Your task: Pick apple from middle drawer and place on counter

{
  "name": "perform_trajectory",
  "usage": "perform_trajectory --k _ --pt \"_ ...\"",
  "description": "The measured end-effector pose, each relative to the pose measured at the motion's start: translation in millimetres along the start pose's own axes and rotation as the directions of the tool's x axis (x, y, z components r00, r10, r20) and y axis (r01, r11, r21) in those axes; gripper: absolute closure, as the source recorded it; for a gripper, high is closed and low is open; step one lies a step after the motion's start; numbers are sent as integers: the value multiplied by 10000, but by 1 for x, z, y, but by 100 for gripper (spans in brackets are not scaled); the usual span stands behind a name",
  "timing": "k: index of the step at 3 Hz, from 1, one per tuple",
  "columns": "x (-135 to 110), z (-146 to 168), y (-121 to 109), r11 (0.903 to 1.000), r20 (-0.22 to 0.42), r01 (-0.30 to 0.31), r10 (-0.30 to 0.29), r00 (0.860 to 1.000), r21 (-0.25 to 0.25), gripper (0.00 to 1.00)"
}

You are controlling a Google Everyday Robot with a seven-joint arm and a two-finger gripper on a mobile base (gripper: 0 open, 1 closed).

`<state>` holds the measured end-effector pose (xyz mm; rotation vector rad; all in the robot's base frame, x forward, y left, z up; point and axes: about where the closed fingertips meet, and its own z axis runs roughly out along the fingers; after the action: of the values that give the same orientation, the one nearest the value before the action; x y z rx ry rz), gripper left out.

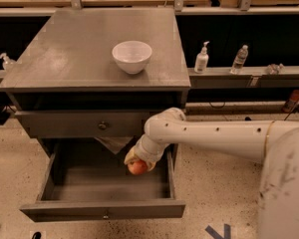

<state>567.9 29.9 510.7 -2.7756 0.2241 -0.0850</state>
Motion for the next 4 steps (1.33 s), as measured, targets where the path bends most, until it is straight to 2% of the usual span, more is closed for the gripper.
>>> perform_trajectory --k 2,3,4 --pt "23 -122 -23 9962 -878 568 -509 9948 657 100" --pt "17 -167 -33 9904 -1218 1066 -955 9879 880 100" --pt "20 -202 -41 9858 -1420 1430 -1296 9813 883 100"
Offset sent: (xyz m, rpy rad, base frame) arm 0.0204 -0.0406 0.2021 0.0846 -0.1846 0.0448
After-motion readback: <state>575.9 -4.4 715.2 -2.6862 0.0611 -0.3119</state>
